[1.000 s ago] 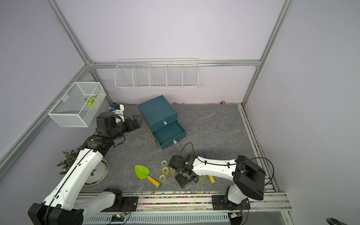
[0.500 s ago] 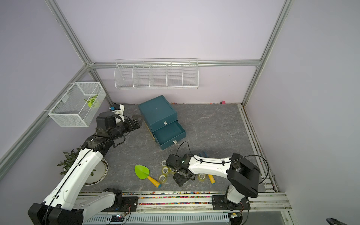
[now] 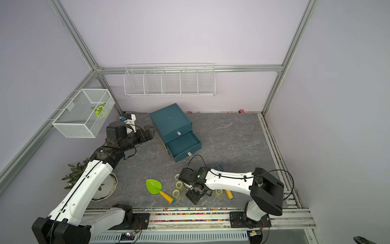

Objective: Place the transparent tape into the drawer according to color
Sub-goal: Pick up the tape at the center of the board.

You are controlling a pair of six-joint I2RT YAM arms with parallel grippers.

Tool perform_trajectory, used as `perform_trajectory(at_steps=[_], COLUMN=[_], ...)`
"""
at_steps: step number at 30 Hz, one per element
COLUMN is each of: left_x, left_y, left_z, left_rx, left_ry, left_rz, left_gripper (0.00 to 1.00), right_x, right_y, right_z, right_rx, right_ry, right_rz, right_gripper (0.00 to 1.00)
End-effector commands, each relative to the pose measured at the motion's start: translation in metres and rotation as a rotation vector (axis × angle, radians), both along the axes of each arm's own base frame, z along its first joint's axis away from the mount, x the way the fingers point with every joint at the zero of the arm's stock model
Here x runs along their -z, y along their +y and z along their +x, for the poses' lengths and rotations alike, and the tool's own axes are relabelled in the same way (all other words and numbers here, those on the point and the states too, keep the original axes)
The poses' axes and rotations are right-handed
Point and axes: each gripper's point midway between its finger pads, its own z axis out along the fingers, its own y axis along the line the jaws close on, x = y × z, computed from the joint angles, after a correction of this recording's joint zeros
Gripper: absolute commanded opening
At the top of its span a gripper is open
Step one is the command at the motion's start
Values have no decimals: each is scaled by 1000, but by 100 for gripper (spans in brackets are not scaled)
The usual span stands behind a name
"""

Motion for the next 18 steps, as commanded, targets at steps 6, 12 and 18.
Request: perform_trajectory(at_steps=[6,12,18], left_x=[5,5,5], left_y=[0,0,0], left_z=[1,2,2], left_rx=[6,6,6], left_ry=[0,0,1], left_rz=[15,14,11], left_gripper=[100,100,100], right_x=[21,27,36], right_y=[-19,-30,-33], right_z=[2,2,2], right_rx=[-21,-23,-17], right_ry=[0,-4,-5], right_rz=[-146,-198,-225], right_gripper=[71,71,66])
